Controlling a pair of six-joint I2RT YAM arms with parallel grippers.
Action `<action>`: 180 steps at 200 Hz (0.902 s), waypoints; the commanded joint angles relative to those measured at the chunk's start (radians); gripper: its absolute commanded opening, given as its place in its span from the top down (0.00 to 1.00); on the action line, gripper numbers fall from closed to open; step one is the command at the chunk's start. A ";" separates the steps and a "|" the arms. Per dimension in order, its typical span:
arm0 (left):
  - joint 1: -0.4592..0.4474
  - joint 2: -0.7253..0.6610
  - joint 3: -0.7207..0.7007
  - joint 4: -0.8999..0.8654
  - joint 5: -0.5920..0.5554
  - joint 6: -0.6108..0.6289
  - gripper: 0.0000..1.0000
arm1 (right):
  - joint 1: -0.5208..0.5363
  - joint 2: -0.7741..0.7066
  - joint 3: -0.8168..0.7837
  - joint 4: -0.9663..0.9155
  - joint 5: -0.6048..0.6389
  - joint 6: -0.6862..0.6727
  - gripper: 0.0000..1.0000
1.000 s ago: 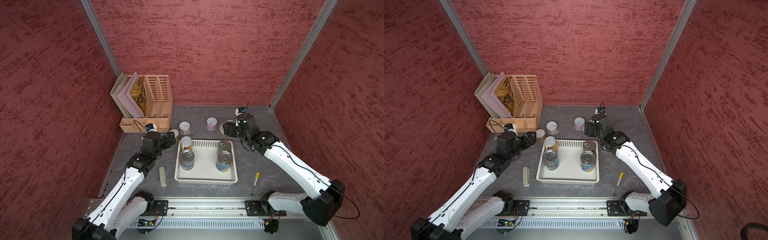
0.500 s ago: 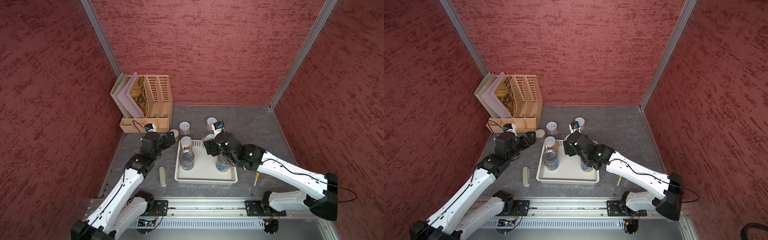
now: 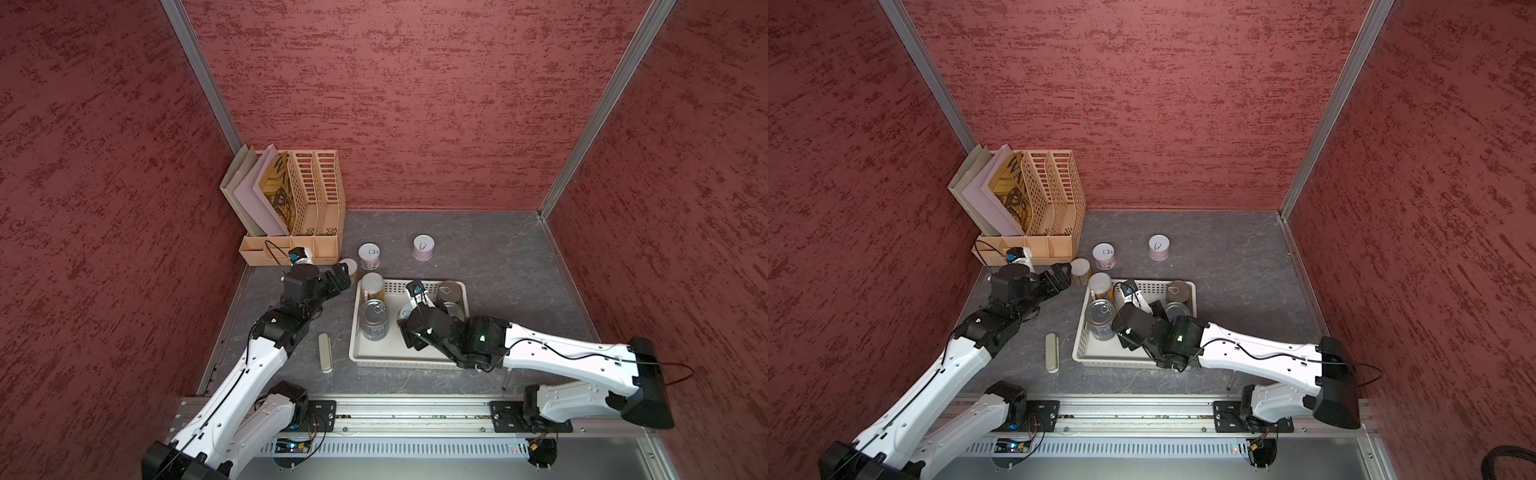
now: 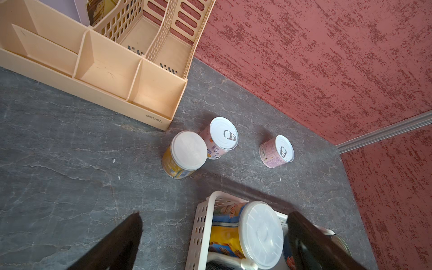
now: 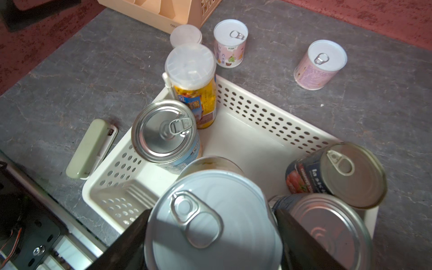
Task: Put the canned food in the basket
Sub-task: Place the canned food in the basket.
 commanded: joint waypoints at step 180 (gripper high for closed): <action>0.000 -0.031 -0.002 -0.019 -0.005 -0.001 0.00 | 0.093 -0.045 -0.199 -0.281 0.012 0.348 0.55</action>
